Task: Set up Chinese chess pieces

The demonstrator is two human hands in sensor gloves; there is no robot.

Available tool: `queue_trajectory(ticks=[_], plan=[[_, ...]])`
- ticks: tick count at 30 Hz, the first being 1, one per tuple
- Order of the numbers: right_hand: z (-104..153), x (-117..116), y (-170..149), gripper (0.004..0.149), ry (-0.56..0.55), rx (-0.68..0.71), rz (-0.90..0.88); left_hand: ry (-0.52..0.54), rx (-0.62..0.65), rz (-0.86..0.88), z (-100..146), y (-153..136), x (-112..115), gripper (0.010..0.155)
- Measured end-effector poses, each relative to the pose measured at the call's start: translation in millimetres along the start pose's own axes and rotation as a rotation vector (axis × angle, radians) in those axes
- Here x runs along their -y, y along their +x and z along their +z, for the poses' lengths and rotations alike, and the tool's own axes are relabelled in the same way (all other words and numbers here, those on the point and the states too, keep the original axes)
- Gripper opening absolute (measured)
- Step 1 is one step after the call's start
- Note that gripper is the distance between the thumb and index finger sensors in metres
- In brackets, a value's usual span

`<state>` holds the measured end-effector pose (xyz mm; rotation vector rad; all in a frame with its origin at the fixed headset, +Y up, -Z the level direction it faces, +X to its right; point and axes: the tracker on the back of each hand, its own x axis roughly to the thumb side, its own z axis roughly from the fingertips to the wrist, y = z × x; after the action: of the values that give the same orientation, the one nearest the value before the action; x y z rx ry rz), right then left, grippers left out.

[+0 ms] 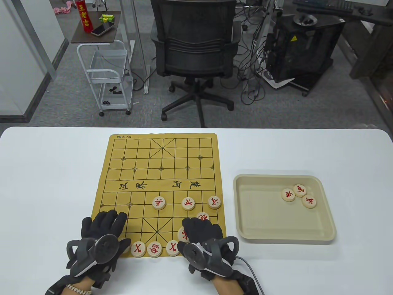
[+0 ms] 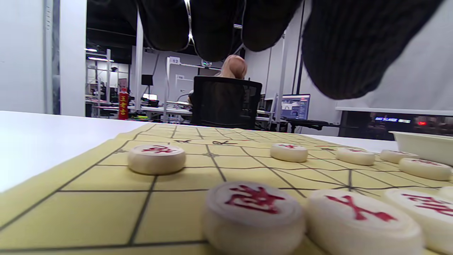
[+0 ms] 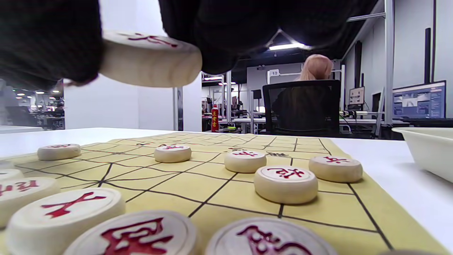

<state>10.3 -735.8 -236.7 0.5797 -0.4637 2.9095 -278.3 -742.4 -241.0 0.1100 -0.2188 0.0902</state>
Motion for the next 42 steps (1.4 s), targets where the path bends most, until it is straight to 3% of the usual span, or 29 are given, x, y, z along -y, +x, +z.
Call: queue_trajectory(ticks=[8,14,19,24,28,33,42], plan=[[6.0,6.9,5.0,0.079,-0.045,0.035,-0.036,-0.074,0.112,0.331,-12.1,57.0,-11.8,0.077],[11.7,9.1,11.1,0.08,-0.062,0.076,-0.04,-0.19,0.095,0.514,-39.5,95.3,-0.8,0.07],[15.4,9.7,10.5,0.081,-0.088,0.087,0.023,-0.258,0.029,0.659,-52.6,106.4,11.2,0.062],[13.7,7.0,4.3,0.077,-0.038,0.08,0.053,-0.245,-0.016,0.639,-63.1,89.4,4.4,0.059],[10.8,-3.5,-19.2,0.087,0.124,-0.016,0.1,-0.205,-0.131,0.483,-80.2,51.4,-10.3,0.059],[8.9,-9.2,-37.2,0.088,0.171,-0.083,0.095,-0.213,-0.286,0.292,-103.2,10.3,-14.5,0.058],[8.4,-8.5,-38.2,0.087,0.164,-0.09,0.083,-0.337,-0.405,0.025,-142.4,-22.1,20.0,0.056]])
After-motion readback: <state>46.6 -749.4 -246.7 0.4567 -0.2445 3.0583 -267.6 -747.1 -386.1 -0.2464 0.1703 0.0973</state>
